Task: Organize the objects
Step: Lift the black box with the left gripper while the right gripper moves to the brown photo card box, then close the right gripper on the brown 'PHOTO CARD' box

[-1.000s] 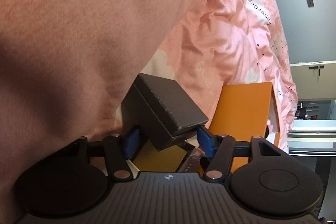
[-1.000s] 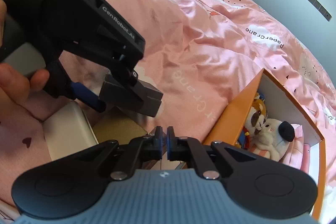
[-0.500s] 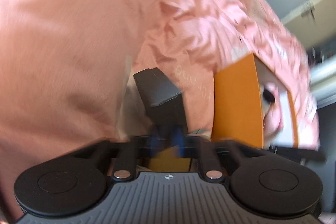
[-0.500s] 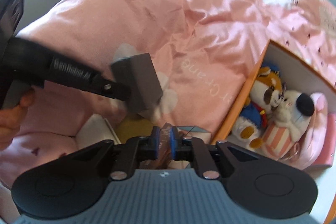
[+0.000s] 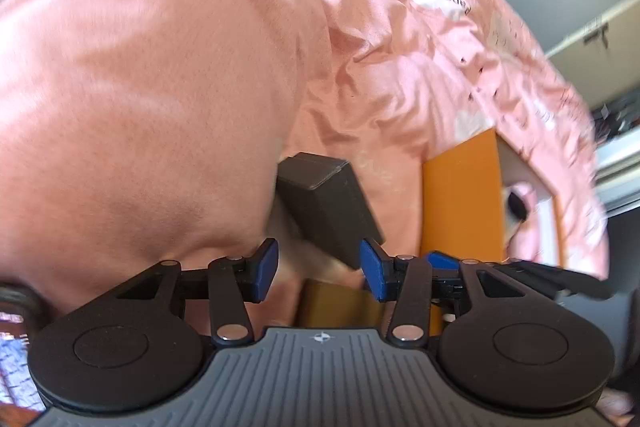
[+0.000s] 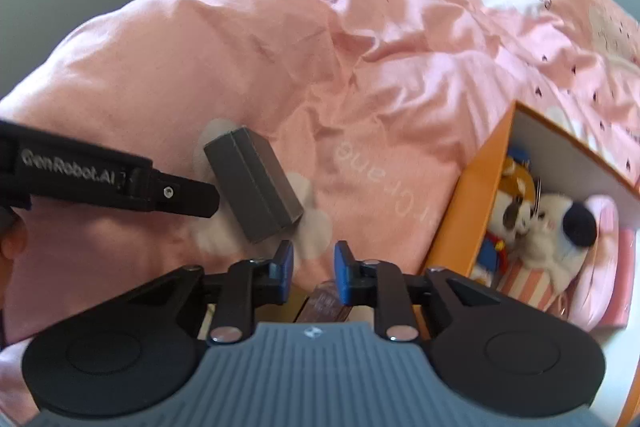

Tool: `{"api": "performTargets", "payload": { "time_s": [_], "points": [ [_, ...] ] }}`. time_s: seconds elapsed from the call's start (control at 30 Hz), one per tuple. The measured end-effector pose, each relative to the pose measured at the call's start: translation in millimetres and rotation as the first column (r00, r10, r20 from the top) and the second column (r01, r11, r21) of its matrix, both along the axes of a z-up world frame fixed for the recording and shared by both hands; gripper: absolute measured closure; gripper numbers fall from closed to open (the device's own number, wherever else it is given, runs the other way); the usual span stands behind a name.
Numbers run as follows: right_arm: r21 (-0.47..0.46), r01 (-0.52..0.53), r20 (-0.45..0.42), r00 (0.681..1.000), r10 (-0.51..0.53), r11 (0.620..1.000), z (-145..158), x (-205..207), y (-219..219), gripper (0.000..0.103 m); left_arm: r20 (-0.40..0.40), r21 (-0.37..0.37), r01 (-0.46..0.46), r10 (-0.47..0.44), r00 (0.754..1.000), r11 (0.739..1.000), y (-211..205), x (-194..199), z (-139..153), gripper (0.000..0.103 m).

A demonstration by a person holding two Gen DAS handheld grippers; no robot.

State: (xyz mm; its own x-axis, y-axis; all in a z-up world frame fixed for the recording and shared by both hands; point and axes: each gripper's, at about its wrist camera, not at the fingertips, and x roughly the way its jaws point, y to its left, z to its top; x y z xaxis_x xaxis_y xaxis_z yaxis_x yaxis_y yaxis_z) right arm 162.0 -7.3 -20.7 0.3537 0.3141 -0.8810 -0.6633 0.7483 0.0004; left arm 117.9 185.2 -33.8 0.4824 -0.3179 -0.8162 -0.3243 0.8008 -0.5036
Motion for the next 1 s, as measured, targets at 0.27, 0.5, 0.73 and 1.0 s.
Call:
{"api": "performTargets", "payload": {
  "time_s": [0.27, 0.5, 0.73, 1.0],
  "points": [
    [-0.063, -0.141, 0.116, 0.982, 0.148, 0.988, -7, 14, 17, 0.088, 0.022, -0.044, -0.091, 0.092, 0.995, 0.995, -5, 11, -3, 0.024],
    [0.009, -0.178, 0.019, 0.984, 0.178, 0.984, -18, 21, 22, 0.09, -0.005, 0.026, -0.117, 0.117, 0.993, 0.993, -22, 25, -19, 0.03],
    [0.016, -0.113, -0.055, 0.992, 0.114, 0.993, -17, 26, 16, 0.088, 0.005, 0.102, -0.089, 0.089, 0.996, 0.991, -24, 24, -22, 0.063],
    [-0.048, 0.056, -0.219, 0.974, -0.065, 0.997, -14, 31, 3, 0.075, 0.084, 0.208, 0.002, -0.02, 0.996, 0.978, -35, 5, 4, 0.064]
  ]
}}
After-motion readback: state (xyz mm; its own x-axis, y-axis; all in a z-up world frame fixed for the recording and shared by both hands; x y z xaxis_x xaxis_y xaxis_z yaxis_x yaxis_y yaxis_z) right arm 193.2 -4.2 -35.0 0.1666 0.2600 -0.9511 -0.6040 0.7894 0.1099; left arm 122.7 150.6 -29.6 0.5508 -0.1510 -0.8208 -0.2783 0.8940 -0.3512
